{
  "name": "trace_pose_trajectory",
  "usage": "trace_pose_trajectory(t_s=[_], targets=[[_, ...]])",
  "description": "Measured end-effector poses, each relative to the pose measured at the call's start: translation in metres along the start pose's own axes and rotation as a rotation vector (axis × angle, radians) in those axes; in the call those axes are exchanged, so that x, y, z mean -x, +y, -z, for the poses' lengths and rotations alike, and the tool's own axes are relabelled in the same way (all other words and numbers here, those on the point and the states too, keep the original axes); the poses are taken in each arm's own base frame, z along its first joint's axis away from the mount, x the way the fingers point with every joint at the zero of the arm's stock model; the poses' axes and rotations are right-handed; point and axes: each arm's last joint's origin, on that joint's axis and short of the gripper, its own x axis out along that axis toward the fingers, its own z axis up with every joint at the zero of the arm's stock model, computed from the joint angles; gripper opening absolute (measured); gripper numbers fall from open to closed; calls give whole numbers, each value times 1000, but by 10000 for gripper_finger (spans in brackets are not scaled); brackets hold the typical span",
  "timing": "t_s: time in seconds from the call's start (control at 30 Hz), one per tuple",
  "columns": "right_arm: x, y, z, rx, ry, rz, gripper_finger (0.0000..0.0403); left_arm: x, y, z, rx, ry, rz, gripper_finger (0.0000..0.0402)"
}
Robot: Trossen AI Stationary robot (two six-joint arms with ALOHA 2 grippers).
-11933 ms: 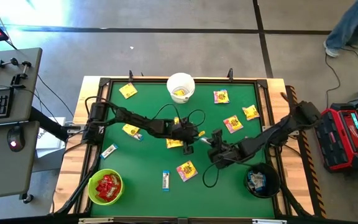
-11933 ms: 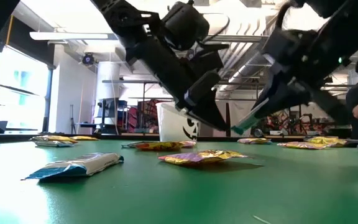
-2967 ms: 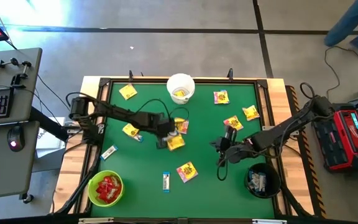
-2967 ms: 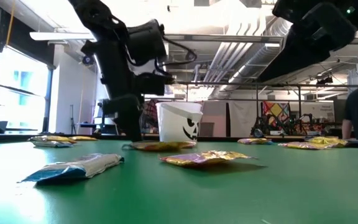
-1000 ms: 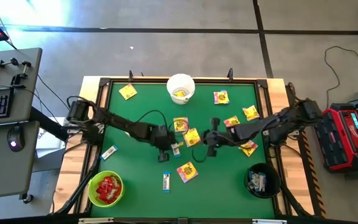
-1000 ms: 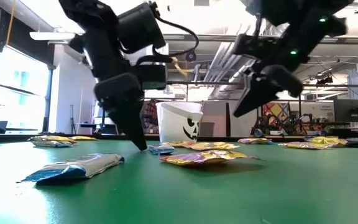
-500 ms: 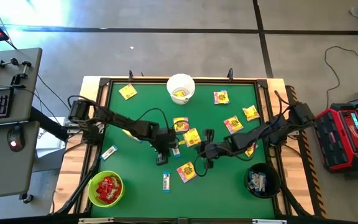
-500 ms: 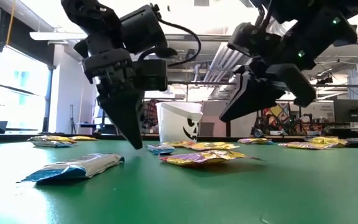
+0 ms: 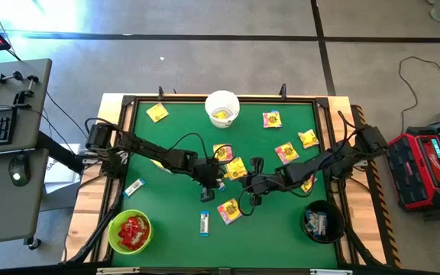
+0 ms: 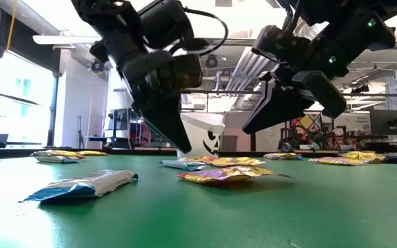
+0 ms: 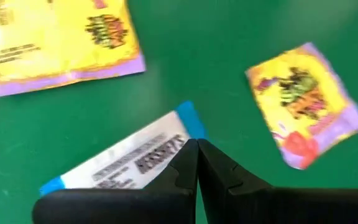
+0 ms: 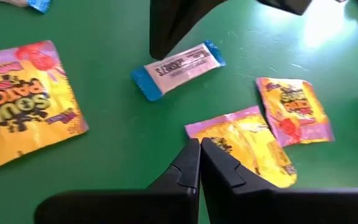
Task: Sort candy by brand, put in halloween buckets
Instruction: Put the white candy into the black bucket
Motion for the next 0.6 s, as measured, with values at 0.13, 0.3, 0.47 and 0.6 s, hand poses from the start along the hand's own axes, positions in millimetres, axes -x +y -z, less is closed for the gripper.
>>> trace_pose_trajectory(t_s=[0.13, 0.3, 0.47, 0.6], targets=[[0, 1, -1, -31, -6, -26, 0, 16, -3, -6, -39, -1, 34, 0], [0, 1, -1, -26, -7, -34, 12, 41, 13, 0, 40, -36, 14, 0], [-1, 1, -2, -25, -17, -29, 68, 59, 31, 8, 154, -64, 5, 0], [0, 1, -5, -25, -24, -29, 111, 57, 43, 21, 231, -20, 10, 0]])
